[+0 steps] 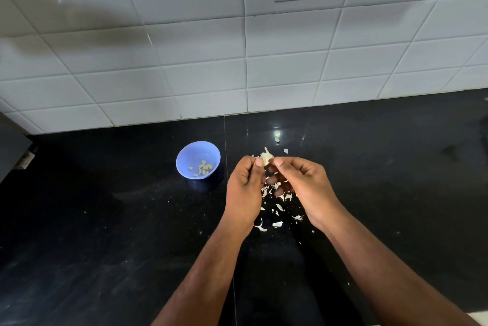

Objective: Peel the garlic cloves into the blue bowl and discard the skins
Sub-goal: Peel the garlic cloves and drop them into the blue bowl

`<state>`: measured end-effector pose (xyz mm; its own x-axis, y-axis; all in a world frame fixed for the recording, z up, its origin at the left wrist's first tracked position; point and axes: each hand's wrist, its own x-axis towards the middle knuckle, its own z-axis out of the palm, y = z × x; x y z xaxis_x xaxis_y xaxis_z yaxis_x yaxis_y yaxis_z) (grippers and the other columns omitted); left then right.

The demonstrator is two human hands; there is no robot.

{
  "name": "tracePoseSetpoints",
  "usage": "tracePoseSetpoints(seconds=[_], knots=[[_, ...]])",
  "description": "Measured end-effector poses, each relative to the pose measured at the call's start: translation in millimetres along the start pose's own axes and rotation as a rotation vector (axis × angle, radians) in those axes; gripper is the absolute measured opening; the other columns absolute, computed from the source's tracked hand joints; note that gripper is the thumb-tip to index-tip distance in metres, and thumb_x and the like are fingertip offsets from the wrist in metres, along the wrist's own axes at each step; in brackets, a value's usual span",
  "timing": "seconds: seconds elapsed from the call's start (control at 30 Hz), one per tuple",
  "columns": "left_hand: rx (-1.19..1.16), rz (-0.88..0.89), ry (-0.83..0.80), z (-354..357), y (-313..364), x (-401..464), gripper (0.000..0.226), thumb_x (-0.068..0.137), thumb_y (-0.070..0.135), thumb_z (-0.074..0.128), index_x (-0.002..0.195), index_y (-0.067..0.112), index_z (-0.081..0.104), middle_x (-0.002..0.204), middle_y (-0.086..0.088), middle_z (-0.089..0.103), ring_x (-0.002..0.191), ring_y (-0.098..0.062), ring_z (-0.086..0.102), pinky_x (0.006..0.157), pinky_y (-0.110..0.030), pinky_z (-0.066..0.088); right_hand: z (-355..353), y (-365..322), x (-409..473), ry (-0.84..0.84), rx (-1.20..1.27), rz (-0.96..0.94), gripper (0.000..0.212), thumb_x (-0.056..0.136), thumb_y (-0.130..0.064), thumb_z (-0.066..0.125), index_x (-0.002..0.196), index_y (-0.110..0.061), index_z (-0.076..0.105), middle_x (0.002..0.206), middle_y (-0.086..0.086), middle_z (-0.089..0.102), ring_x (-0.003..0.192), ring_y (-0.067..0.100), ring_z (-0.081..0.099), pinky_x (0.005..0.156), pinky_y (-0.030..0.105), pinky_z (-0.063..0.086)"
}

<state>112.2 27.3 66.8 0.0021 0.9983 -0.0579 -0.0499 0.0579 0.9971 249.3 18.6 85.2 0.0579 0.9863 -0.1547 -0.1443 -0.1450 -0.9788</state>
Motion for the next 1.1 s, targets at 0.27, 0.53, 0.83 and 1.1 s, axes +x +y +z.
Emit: tracePoseSetpoints(seconds=[0.27,0.53,0.83,1.1], knots=[[0.115,0.057,-0.019,-3,-2,-1,0.026,0.111,0.028,0.054,0.090,0.016,0.063,0.075,0.011,0.058,0.072,-0.005,0.054,0.071,-0.029,0.048,1,0,0,-0.057,0.005,0.026,0.014,0.099,-0.015,0.069,0.101,-0.006,0.080,0.095,0.018,0.077,0.081,0.022,0.073,0.062,0.032,0.059],[0.276,0.098,-0.036,-10,-7,0,0.025,0.110,0.031,0.055,0.089,0.019,0.062,0.074,0.009,0.061,0.070,-0.011,0.053,0.069,-0.045,0.050,-4,4,3,-0.086,-0.079,0.061,0.014,0.102,-0.013,0.065,0.100,-0.008,0.078,0.089,0.011,0.076,0.082,0.023,0.073,0.058,0.030,0.055],[0.149,0.023,-0.140,-6,-3,-3,0.037,0.113,0.027,0.050,0.083,0.005,0.055,0.072,0.001,0.049,0.072,-0.013,0.043,0.068,-0.026,0.041,-4,8,9,0.027,-0.217,-0.042,0.016,0.095,-0.003,0.063,0.080,-0.006,0.069,0.072,0.011,0.052,0.067,0.024,0.039,0.056,0.034,0.035],[-0.211,-0.197,-0.131,-2,-3,-3,0.039,0.114,0.034,0.044,0.083,0.016,0.060,0.069,0.002,0.050,0.067,-0.010,0.046,0.070,-0.027,0.042,-5,7,3,-0.065,-0.119,-0.046,0.020,0.101,-0.018,0.067,0.117,-0.024,0.078,0.103,0.004,0.078,0.089,0.018,0.071,0.072,0.033,0.056]])
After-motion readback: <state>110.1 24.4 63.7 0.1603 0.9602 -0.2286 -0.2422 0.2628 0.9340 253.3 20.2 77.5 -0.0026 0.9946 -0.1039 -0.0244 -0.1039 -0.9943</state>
